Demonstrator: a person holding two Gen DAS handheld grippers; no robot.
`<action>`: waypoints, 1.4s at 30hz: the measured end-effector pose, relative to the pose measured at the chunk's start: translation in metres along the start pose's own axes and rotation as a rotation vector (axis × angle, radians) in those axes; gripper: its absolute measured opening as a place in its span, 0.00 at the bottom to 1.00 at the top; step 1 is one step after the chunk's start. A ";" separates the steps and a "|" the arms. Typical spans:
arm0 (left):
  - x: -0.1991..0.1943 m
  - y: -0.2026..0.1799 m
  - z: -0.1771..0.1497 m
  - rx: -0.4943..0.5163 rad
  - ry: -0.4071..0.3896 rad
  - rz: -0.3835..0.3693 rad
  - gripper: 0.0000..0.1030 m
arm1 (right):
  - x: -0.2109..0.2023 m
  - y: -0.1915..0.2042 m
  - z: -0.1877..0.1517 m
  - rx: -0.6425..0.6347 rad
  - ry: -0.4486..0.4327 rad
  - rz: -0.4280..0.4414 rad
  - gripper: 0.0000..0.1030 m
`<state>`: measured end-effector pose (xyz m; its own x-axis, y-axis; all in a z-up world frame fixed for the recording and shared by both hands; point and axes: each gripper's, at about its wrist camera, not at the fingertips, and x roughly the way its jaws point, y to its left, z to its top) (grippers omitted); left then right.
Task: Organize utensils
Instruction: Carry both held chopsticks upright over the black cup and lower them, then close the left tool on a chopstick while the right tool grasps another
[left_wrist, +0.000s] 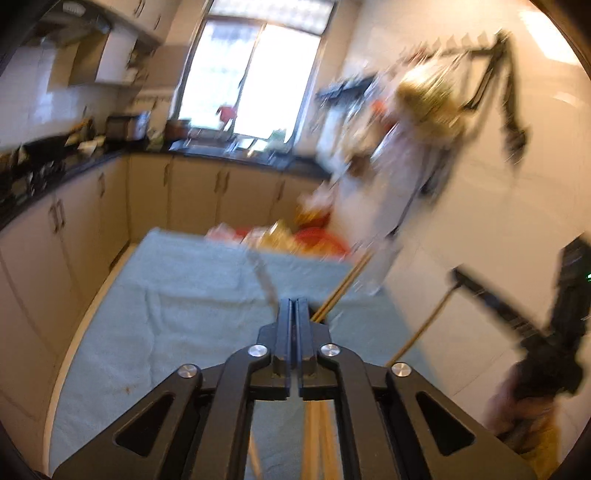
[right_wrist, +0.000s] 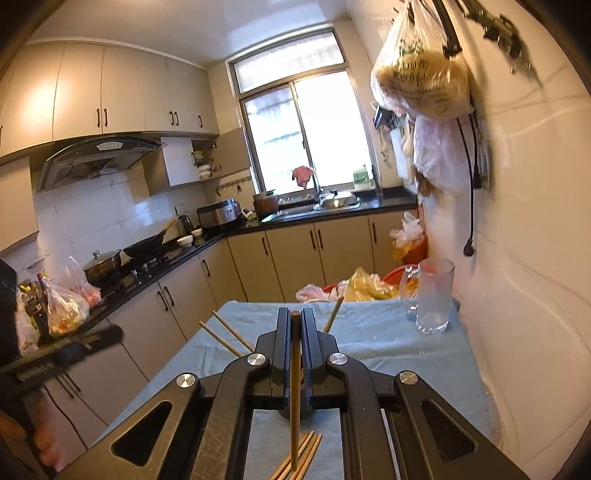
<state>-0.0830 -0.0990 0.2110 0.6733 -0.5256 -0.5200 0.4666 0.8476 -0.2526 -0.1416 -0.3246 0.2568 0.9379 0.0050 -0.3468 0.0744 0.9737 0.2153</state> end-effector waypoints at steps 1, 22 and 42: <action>0.016 0.004 -0.005 0.005 0.044 0.020 0.18 | 0.005 -0.004 -0.002 0.013 0.015 0.005 0.06; 0.183 0.059 -0.101 -0.116 0.568 0.104 0.05 | 0.037 -0.080 -0.028 0.284 0.236 0.123 0.06; 0.159 0.058 -0.113 -0.139 0.557 0.083 0.05 | 0.110 -0.142 -0.087 0.467 0.521 0.088 0.08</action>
<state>-0.0140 -0.1249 0.0215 0.2831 -0.3714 -0.8843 0.3199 0.9058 -0.2780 -0.0786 -0.4422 0.1090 0.6711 0.3013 -0.6773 0.2530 0.7657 0.5914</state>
